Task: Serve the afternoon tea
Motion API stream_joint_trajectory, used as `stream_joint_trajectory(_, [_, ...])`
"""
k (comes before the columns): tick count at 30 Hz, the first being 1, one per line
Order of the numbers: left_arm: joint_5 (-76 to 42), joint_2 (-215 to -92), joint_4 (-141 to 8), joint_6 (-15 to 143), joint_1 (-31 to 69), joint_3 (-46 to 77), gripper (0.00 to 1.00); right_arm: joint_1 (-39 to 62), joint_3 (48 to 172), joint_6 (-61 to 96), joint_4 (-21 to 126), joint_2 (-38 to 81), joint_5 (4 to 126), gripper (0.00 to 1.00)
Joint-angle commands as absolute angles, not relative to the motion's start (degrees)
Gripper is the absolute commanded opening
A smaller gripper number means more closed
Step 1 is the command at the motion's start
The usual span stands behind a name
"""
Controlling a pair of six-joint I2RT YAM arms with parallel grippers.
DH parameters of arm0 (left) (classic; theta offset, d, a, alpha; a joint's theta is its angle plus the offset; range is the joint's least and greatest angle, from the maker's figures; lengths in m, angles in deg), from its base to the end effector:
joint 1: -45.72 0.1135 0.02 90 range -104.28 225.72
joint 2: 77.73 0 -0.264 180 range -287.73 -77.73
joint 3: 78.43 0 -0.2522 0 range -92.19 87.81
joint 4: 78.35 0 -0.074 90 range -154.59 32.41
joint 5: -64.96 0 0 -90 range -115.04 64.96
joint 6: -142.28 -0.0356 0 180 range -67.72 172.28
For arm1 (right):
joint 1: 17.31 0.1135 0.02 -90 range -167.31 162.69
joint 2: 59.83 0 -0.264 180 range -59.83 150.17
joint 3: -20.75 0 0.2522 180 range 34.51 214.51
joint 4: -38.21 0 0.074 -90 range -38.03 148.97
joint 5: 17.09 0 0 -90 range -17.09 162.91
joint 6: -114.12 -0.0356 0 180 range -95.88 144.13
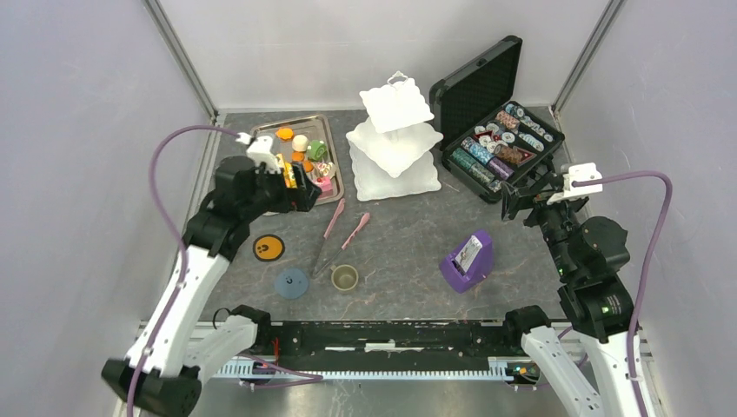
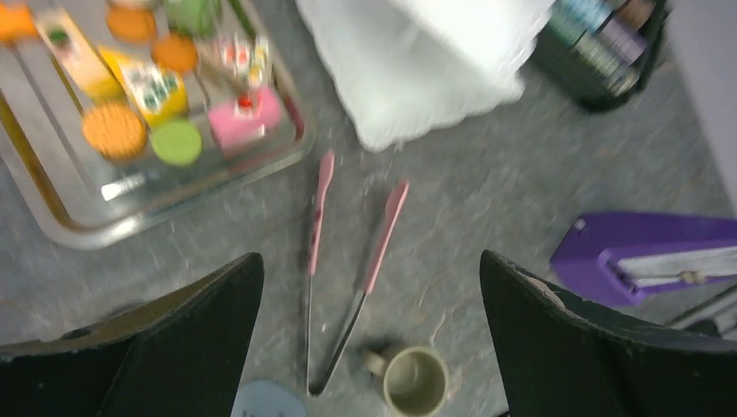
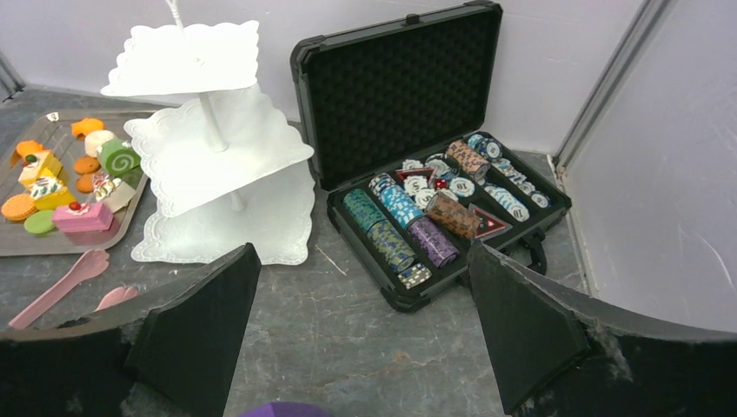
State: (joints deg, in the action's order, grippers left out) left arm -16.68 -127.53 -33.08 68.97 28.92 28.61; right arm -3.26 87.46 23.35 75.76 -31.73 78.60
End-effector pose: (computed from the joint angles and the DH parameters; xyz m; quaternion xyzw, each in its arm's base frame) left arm 0.1734 -0.0578 0.3732 0.0415 0.8273 -0.2184 0.5159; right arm 0.0917 0.0193 0.3972 -0.0457 0.6991 0.0574 0.7113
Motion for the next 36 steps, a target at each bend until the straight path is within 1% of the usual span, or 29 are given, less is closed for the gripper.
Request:
stream_joint_trajectory(1, [-13.6, -136.8, -20.9, 65.2, 28.5, 27.6, 1.00, -3.2, 85.6, 22.8, 71.3, -31.2, 75.4, 0.98])
stream_joint_trajectory(6, [-16.8, -145.4, -17.6, 67.6, 24.0, 27.7, 1.00, -3.2, 83.9, 22.0, 70.7, -31.3, 73.1, 0.98])
stream_joint_trajectory(11, [-16.0, -149.9, -21.2, 73.5, 21.7, 30.8, 1.00, -3.2, 81.1, 21.4, 68.9, -33.2, 73.9, 0.98])
stream_joint_trajectory(14, [-18.2, -152.8, -24.5, 75.4, 20.3, 33.0, 1.00, -3.2, 80.7, 21.5, 68.4, -33.2, 73.1, 0.98])
stream_joint_trajectory(18, [-22.3, -156.2, -27.7, 75.7, 19.6, 33.8, 1.00, -3.3, 81.0, 22.0, 68.4, -32.8, 73.1, 0.98])
stream_joint_trajectory(22, [-21.3, -161.5, -28.2, 74.8, 19.4, 33.5, 1.00, -3.2, 81.4, 22.4, 68.3, -33.0, 73.1, 0.98])
stream_joint_trajectory(26, [-21.1, -164.2, -30.7, 74.0, 18.6, 34.7, 1.00, -3.2, 80.9, 22.5, 67.7, -33.6, 73.1, 0.98])
stream_joint_trajectory(32, [-21.9, -169.7, -31.8, 75.3, 16.7, 33.8, 1.00, -3.2, 79.9, 22.5, 66.6, -33.7, 70.0, 0.98])
stream_joint_trajectory(36, [-24.7, -171.3, -34.1, 77.8, 12.8, 33.8, 0.98, -3.2, 79.6, 22.6, 66.4, -33.5, 70.2, 0.98])
